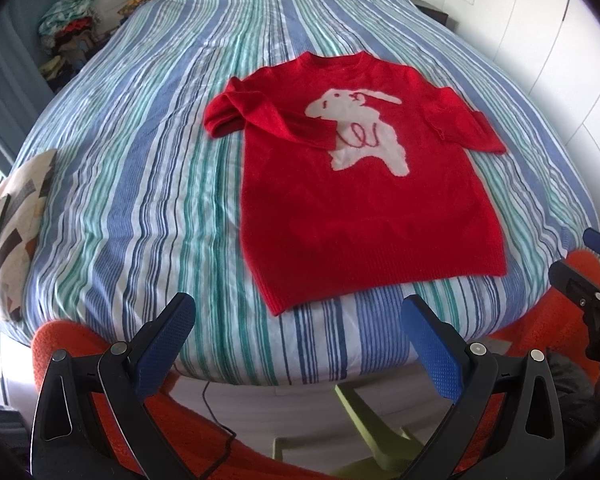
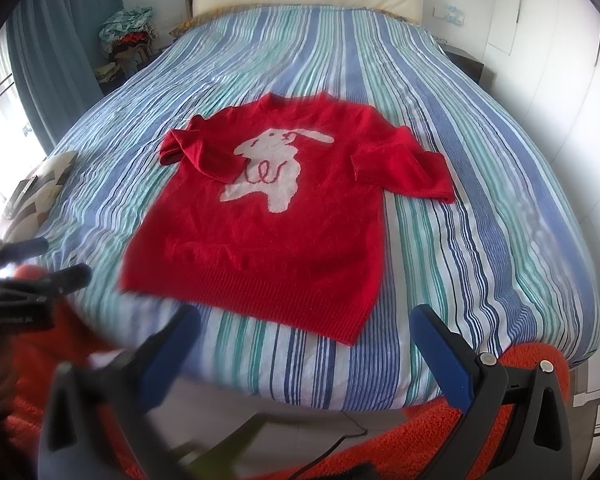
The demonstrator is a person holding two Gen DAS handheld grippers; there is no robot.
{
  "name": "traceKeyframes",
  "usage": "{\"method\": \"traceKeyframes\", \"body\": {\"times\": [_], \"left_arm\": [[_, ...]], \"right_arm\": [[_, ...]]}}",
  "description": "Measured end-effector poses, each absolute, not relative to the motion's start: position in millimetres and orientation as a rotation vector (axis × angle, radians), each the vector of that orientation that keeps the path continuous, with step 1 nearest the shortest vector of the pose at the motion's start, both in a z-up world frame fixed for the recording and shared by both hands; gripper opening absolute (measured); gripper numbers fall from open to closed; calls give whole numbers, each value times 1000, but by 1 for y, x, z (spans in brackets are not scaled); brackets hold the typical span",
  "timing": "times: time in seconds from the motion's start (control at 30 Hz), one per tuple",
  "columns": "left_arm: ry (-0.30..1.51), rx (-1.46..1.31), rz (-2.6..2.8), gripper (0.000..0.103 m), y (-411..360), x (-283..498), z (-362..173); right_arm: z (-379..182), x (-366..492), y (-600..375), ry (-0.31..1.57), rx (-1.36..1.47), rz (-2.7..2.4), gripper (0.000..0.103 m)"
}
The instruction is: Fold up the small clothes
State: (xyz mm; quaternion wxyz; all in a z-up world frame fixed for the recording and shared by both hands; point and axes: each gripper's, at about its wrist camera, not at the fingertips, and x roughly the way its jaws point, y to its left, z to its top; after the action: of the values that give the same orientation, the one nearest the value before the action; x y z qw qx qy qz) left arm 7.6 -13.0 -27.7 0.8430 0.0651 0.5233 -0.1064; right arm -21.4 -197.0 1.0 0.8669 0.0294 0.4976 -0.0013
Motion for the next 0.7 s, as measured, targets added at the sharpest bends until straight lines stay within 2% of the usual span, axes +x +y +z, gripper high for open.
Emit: {"method": "traceKeyframes", "body": {"times": [0.13, 0.7], "left_arm": [[1148, 91, -261, 102, -10, 10, -34], [1094, 67, -205, 102, 14, 17, -27]], "right_arm": [[0, -22, -198, 1047, 70, -4, 103], [-2, -25, -200, 1038, 93, 14, 103]]}}
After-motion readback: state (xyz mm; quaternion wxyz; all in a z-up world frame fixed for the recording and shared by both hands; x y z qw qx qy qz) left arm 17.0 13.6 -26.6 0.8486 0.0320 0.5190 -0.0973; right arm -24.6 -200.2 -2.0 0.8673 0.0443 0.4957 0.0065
